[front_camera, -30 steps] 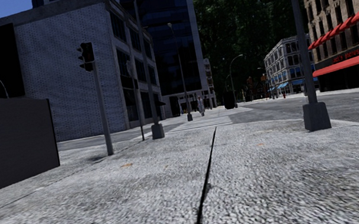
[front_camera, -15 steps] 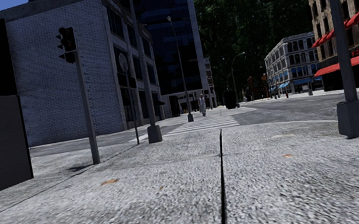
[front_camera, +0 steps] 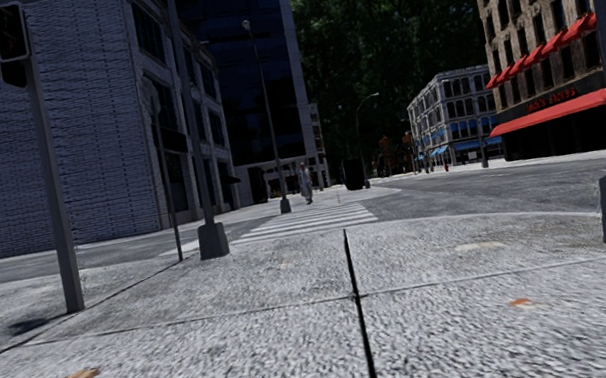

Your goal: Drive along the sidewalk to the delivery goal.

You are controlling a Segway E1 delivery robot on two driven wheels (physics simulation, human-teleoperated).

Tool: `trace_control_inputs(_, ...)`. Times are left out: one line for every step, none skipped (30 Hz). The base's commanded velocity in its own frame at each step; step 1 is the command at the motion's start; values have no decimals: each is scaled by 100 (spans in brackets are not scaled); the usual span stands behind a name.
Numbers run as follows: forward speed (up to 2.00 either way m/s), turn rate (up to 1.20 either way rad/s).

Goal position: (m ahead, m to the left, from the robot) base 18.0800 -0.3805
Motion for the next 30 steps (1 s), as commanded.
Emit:
trace_control_inputs(200, -39)
trace_control_inputs(200, -39)
trace_control_inputs(200, -36)
trace_control_inputs(200, -36)
trace_control_inputs(200, -11)
trace_control_inputs(200, 0)
trace_control_inputs(200, 0)
trace_control_inputs(200, 0)
trace_control_inputs(200, 0)
trace_control_inputs(200, 0)
trace_control_inputs(200, 0)
trace_control_inputs(200, 0)
trace_control_inputs(200, 0)
trace_control_inputs(200, 0)
trace_control_inputs(200, 0)
trace_control_inputs(200, 0)
trace_control_inputs(200, 0)
trace_control_inputs(200, 0)
trace_control_inputs(200, 0)
trace_control_inputs(200, -2)
trace_control_inputs(200, -2)
trace_control_inputs(200, -15)
trace_control_inputs(200, -19)
trace_control_inputs(200, -21)
trace_control_inputs(200, -21)
trace_control_inputs(200, -21)
trace_control_inputs(200, -21)
trace_control_inputs(200, -21)
trace_control_inputs(200, -21)
trace_control_inputs(200, -21)
